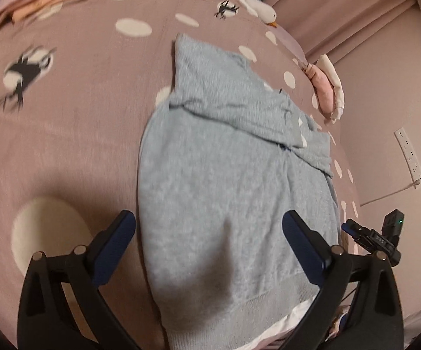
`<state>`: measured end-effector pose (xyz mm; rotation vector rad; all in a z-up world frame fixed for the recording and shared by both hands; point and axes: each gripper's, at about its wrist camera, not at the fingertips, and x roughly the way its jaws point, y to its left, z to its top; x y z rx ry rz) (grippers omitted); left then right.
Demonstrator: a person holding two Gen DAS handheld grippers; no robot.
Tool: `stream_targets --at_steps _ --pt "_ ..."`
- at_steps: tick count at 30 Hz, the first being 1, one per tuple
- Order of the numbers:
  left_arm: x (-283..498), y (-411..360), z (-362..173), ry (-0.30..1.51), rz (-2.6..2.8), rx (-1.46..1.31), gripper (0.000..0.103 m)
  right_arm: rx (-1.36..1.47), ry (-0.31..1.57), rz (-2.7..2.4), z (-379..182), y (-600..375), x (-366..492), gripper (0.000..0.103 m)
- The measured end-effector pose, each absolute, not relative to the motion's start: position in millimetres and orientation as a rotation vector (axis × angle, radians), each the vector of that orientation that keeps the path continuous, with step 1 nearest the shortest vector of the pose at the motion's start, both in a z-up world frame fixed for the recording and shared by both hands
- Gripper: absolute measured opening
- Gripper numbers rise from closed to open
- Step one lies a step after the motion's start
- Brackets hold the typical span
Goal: Fold small clothes
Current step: 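Release the sleeve and withdraw the right tool from the sweatshirt, then grasp the sweatshirt hem with both tools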
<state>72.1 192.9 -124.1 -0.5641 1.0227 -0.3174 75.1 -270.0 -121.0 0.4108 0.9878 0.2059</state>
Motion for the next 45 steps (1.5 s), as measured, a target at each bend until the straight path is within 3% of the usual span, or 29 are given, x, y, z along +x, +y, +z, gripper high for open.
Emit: stream_targets --at_steps 10,23,33,36,41,43,45 --pt "74.4 177.5 -135.0 1.092 -0.443 -0.69 0.1 0.614 1.062 0.413 -152.3 -259.9 76.9 0.05" --pt "16.4 207.5 -142.3 1.101 -0.549 -0.954 0.096 0.7 1.106 0.516 -162.3 -260.1 34.4 0.05" --pt "25.5 176.8 -138.5 1.124 -0.528 -0.866 0.095 0.719 1.131 0.547 -169.5 -244.2 37.6 0.05" --pt "22.8 173.8 -139.6 1.129 -0.505 -0.825 0.08 0.689 1.128 0.558 -167.9 -243.5 32.2 0.05" --pt "15.7 188.3 -154.3 1.143 -0.447 -0.876 0.036 0.701 1.13 0.586 -171.4 -240.5 21.0 0.05" --pt "13.7 193.5 -159.0 1.153 -0.424 -0.899 0.03 0.706 1.122 0.579 -172.3 -238.7 20.5 0.049" --pt "11.7 194.4 -158.9 1.146 -0.42 -0.908 0.029 0.703 1.119 0.561 -172.9 -236.8 21.8 0.04"
